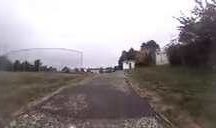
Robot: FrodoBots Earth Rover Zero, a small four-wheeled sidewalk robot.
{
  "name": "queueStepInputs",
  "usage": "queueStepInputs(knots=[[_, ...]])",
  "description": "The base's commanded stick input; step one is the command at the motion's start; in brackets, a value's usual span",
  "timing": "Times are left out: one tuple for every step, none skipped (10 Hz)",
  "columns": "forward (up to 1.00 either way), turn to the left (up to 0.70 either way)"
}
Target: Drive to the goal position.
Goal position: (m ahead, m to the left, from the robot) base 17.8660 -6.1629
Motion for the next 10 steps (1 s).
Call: queueStepInputs(knots=[[0.60, 0.00], [0.60, 0.00], [0.60, 0.00], [0.60, 0.00], [0.60, 0.00], [0.60, 0.00], [0.60, 0.00], [0.60, 0.00], [0.60, 0.00], [0.60, 0.00]])
